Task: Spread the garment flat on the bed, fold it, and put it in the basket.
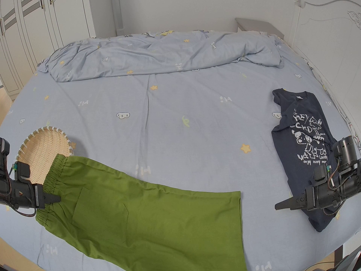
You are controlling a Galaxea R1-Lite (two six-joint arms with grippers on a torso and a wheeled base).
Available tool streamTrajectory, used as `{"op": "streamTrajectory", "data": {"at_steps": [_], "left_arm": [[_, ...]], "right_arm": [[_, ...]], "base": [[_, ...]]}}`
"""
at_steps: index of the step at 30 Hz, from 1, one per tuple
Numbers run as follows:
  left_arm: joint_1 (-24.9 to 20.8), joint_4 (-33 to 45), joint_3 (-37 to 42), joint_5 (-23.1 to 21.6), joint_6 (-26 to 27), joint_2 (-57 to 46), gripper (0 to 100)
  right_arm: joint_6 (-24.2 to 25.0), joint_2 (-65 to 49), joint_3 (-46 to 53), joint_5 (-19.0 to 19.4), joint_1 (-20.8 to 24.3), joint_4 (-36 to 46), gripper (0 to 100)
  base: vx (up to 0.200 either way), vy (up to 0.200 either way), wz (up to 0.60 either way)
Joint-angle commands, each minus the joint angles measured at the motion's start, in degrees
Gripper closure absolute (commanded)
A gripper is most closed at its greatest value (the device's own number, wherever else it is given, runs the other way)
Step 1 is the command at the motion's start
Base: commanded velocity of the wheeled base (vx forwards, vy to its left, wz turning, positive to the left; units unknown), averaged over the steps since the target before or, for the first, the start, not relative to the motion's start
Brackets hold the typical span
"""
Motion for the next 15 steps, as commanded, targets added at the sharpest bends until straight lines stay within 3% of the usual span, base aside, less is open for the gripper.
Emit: {"op": "streamTrajectory", "data": {"at_steps": [1,3,4,5,6,7,8,9,10,11,12,13,15], "left_arm": [[-3.2,5.2,-5.8,0.5,-0.7,-3.7,100],[-7.8,13.4,-12.7,1.5,-3.5,-5.2,100],[-7.8,13.4,-12.7,1.5,-3.5,-5.2,100],[-13.9,20.3,-18.0,3.7,-7.2,-5.6,100],[-15.8,21.7,-19.3,4.6,-8.5,-5.5,100],[-22.3,24.6,-22.9,7.5,-13.6,-5.1,100],[-25.7,24.6,-23.9,9.0,-16.4,-4.8,100],[-25.7,24.6,-23.9,9.0,-16.4,-4.8,100],[-31.9,24.6,-25.7,11.6,-21.5,-4.1,100],[-34.7,24.6,-26.7,12.6,-23.1,-3.7,100],[-34.7,24.6,-26.7,12.6,-23.1,-3.7,100],[-38.8,24.6,-28.2,14.0,-25.3,-2.4,100],[-39.9,24.6,-28.4,14.5,-26.0,-1.9,100]], "right_arm": [[0.8,1.8,-0.5,0.0,0.2,-0.1,0],[1.3,1.6,-0.5,0.0,0.7,-0.1,0],[1.3,1.6,-0.5,0.0,0.7,-0.1,0],[1.4,1.6,-0.5,-0.1,1.1,0.0,0],[1.4,1.6,-0.4,-0.1,1.1,-0.1,0],[1.4,1.6,-0.4,-0.2,0.9,-0.1,0],[1.4,1.6,-0.4,-0.5,0.6,-0.1,0],[1.4,1.6,-0.4,-0.5,0.6,-0.1,0],[1.3,1.7,-0.4,-1.1,0.4,-0.1,0],[1.3,1.7,-0.4,-1.4,0.2,-0.1,0],[1.3,1.7,-0.4,-1.4,0.2,-0.1,0],[1.3,1.7,-0.6,-2.4,0.0,-0.1,0],[1.2,1.7,-0.6,-2.6,0.0,-0.1,0]], "base": [[0.0,0.0,0.0],[0.0,0.0,0.0],[0.0,0.0,0.0],[0.0,0.0,0.0],[0.0,0.0,0.0],[0.0,0.0,0.0],[0.0,0.0,0.0],[0.0,0.0,0.0],[0.0,0.0,0.0],[0.0,0.0,0.0],[0.0,0.0,0.0],[0.0,0.0,0.0],[0.0,0.0,0.0]]}}
